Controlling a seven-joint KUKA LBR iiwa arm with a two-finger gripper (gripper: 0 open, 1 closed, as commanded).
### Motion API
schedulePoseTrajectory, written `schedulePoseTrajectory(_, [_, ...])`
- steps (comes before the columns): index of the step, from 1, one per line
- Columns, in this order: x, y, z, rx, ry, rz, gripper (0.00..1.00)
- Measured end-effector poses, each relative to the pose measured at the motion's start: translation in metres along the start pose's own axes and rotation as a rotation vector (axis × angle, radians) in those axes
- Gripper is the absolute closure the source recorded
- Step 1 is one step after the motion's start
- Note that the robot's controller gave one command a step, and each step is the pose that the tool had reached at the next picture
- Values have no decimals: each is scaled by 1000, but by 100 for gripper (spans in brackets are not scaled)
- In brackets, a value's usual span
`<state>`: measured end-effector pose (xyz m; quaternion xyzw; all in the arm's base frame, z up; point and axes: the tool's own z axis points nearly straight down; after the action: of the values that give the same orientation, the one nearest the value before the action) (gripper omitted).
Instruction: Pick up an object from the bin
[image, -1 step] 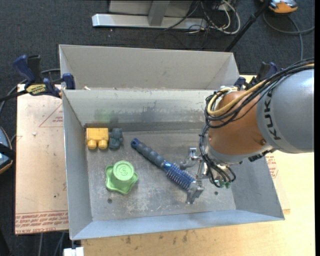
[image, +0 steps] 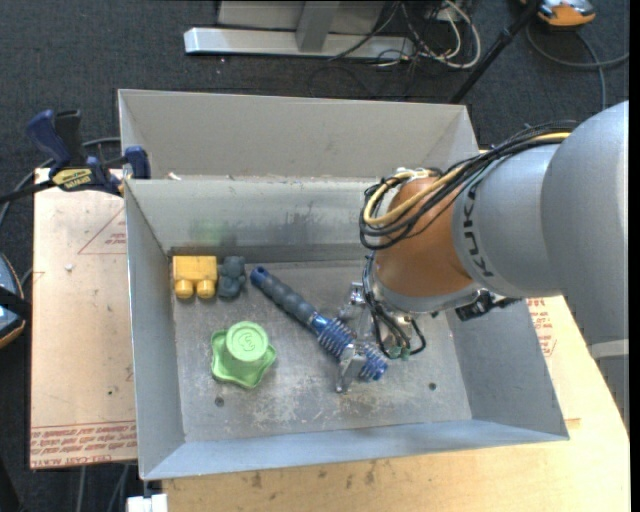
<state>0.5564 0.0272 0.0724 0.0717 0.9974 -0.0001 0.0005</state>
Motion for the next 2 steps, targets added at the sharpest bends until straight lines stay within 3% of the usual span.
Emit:
schedulePoseTrajectory(1, [7, 12, -28, -3, -2, 125, 0])
schedulePoseTrajectory(2, [-4, 0, -27, -2, -1, 207, 0])
